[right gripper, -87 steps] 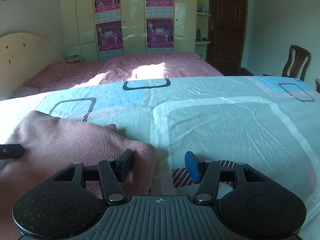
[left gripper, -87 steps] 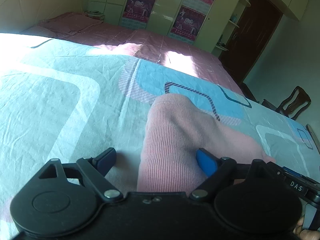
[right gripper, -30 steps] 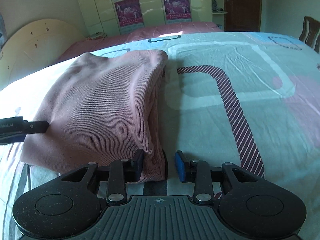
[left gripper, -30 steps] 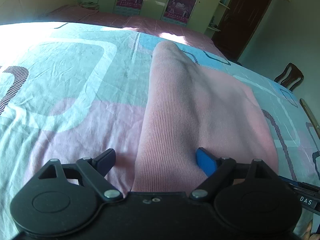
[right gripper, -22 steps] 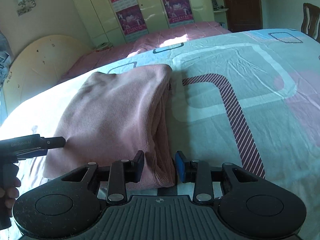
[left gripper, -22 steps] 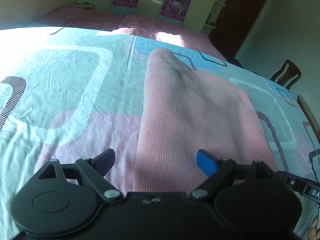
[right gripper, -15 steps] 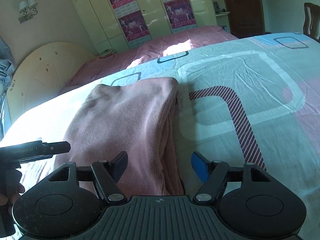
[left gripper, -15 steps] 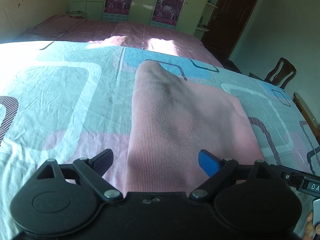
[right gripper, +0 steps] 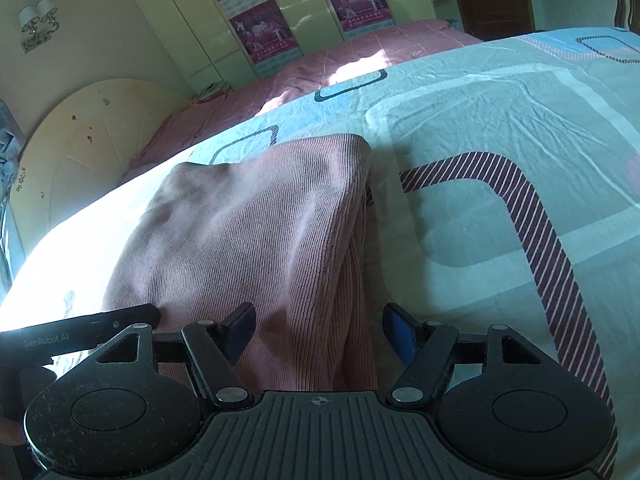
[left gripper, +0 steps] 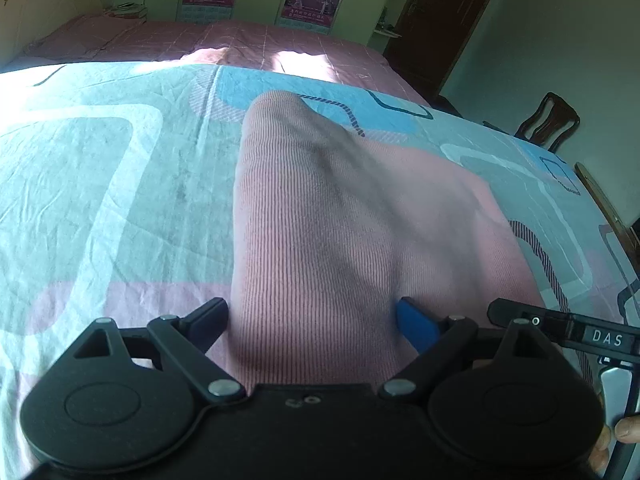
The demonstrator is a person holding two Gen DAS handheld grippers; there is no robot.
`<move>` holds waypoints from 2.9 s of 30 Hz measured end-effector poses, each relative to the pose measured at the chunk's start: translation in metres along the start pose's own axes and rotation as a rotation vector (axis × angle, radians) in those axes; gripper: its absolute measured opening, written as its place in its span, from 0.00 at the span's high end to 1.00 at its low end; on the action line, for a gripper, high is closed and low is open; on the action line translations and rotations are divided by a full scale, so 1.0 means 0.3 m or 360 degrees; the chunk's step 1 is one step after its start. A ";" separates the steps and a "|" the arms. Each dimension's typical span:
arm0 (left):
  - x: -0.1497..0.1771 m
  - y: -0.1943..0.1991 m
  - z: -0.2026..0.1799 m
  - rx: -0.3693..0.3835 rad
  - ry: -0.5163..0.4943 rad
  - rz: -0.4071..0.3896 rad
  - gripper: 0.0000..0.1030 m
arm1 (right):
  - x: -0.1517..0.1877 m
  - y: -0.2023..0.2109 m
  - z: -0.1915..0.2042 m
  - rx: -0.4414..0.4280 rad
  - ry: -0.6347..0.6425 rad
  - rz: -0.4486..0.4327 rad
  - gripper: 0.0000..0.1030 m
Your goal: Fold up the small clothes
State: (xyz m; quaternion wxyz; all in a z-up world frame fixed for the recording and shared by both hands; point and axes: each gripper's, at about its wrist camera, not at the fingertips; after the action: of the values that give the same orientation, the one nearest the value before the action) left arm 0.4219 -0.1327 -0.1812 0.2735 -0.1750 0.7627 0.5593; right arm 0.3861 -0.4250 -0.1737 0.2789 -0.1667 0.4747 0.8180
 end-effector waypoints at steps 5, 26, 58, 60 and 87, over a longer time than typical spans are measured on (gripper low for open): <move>-0.013 -0.041 0.005 0.0065 0.0001 0.0012 0.13 | -0.021 -0.048 0.010 -0.0064 0.0010 -0.0008 0.33; -0.059 0.082 -0.044 0.0099 -0.0064 -0.0087 0.64 | -0.046 0.036 0.083 -0.0188 -0.0066 -0.0029 0.79; 0.056 0.716 0.849 -0.0013 -0.0047 -0.0297 0.66 | 0.302 -0.201 1.187 -0.0525 -0.0076 -0.0098 0.79; 0.056 0.711 0.917 -0.0042 -0.0038 -0.0301 0.66 | 0.312 -0.253 1.228 -0.0533 -0.0082 -0.0084 0.79; 0.011 0.587 1.188 -0.0239 0.0014 -0.0406 0.35 | 0.234 -0.567 1.334 -0.0070 0.0144 -0.0094 0.79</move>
State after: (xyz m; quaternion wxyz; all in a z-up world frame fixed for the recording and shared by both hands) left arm 0.3972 0.2609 -0.1301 0.3251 -0.2930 0.6915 0.5747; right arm 0.4320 0.0107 -0.1301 0.2773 -0.2236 0.4637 0.8112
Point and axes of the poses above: each gripper's, at about its wrist camera, not at the fingertips, and y roughly against the way its jaws point, z to its left, x to its underside, and after that the axes turned 5 degrees about -y, right-handed
